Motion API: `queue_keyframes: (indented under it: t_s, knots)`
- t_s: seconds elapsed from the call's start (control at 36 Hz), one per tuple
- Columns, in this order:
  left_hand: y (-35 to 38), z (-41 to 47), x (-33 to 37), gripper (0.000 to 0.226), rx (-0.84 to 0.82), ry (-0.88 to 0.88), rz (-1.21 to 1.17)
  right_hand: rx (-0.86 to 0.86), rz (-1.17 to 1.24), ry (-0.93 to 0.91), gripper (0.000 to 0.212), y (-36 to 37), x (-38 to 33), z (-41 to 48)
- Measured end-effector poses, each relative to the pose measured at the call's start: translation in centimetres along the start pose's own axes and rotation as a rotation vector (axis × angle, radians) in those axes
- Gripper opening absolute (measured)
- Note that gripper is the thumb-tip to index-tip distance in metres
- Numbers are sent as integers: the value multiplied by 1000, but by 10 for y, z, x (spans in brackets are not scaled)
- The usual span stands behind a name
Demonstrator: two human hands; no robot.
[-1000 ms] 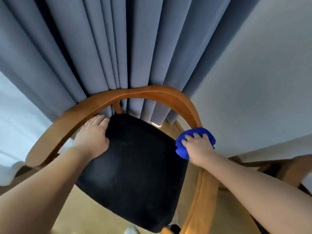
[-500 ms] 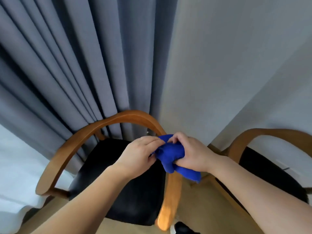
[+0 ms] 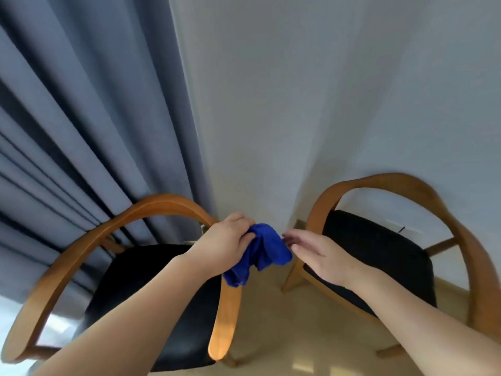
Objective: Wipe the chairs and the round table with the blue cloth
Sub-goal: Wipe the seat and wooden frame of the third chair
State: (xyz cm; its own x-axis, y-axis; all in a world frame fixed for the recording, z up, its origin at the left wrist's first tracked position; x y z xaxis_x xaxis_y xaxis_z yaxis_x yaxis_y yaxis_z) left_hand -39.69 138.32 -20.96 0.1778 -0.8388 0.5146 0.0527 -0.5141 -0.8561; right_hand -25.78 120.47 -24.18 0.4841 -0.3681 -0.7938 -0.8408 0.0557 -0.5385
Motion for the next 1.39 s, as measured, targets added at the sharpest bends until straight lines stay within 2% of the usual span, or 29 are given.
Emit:
queue_keyframes:
  t_s: [0.11, 0.17, 0.22, 0.28, 0.44, 0.61, 0.81, 0.92, 0.97, 1.06, 1.14, 1.19, 1.25, 1.33, 1.39]
  knots:
    - [21, 29, 44, 21, -61, 5, 22, 29, -65, -41, 66, -11, 29, -41]
    - [34, 45, 70, 22, -91, 7, 23, 107, -93, -57, 60, -22, 46, -60]
    - [46, 60, 98, 23, -119, 16, 4, 219, -75, -98, 42, -38, 65, -82]
    - [57, 76, 123, 24, -147, 21, -18, 291, -37, -129, 37, -58, 83, -108]
    - [93, 111, 183, 24, -200, 48, -53, 399, 3, -94, 30, -109, 122, -176]
    - [134, 132, 216, 26, -225, 44, -24, 425, -66, -69, 10, -135, 136, -205]
    - [171, 140, 236, 34, -156, 53, -113, 453, -108, 55, 10, -146, 151, -212]
    - [185, 145, 257, 49, -249, 141, -277, 478, -79, 129, 16, -148, 159, -209]
    - [195, 153, 263, 50, -265, 127, -305, 466, -80, 159, 18, -148, 160, -207]
    - [202, 166, 263, 29, -290, 68, -286, 385, -102, 209, 19, -153, 164, -203]
    - [202, 178, 251, 29, -348, 64, -207, 199, -197, 302, 11, -161, 172, -202]
    - [200, 186, 240, 34, -377, 65, -163, 47, -327, 375, 25, -165, 178, -201]
    - [197, 194, 231, 37, -386, 105, -110, -70, -405, 434, 22, -165, 179, -193]
    - [192, 208, 224, 38, -363, 250, -29, -140, -288, 441, 19, -160, 178, -175]
    - [189, 216, 215, 32, -314, 297, -38, -102, -133, 440, 17, -157, 178, -165]
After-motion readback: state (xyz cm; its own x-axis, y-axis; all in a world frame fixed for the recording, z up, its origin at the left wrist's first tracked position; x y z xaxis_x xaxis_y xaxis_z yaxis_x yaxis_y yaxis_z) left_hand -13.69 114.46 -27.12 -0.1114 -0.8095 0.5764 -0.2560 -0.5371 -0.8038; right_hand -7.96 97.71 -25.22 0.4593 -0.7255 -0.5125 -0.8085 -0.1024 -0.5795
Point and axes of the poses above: each hand's wrist, its own z-axis towards the middle knuckle, its own y-axis out of the palm, x = y × z, the point moved 2 cm from there along z, towards the middle knuckle, and after that the axes turned 9 degrees about -x, right-handed, at the moved point
